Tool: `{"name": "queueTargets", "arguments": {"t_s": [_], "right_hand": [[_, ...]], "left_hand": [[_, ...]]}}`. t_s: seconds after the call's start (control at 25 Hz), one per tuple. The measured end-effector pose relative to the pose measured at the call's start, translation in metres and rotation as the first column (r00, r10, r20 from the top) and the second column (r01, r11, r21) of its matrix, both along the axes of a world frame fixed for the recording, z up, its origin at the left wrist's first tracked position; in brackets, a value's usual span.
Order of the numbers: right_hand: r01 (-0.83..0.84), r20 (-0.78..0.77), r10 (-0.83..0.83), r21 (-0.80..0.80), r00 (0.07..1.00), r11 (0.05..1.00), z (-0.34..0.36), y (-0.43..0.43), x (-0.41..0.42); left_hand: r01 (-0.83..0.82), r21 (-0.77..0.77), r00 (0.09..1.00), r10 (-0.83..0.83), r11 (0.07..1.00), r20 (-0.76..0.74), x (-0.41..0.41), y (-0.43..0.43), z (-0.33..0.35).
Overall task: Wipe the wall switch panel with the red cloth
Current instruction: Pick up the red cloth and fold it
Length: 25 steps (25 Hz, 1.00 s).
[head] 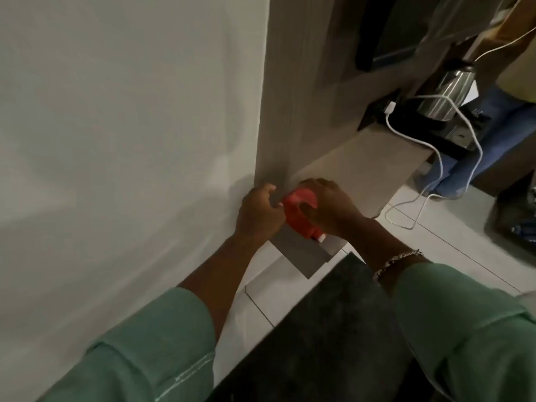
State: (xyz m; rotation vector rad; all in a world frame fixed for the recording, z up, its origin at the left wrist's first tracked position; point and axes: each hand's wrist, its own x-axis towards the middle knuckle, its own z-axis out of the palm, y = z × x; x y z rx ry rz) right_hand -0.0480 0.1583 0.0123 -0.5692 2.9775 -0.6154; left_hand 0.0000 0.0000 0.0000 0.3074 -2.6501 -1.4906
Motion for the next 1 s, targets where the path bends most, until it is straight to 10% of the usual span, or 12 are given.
{"name": "queueTargets", "arguments": {"t_s": [0.2,0.44,1.0], "right_hand": [[0.019,0.056,-0.023,0.07,0.998,0.997,-0.055,0.007,-0.014],[0.027,-0.04,-0.029,-0.04,0.999,0.999,-0.06,0.007,0.001],[-0.461,-0.586,0.261,-0.221,0.767,0.859,0.095,-0.199,0.161]], "left_hand": [[-0.31,0.446,0.923,0.153,0.84,0.352,-0.025,0.023,-0.048],[-0.388,0.716,0.912,0.13,0.58,0.389,-0.02,0.026,-0.049],[-0.032,0.751,0.998,0.064,0.659,-0.013,0.159,-0.173,0.162]]}}
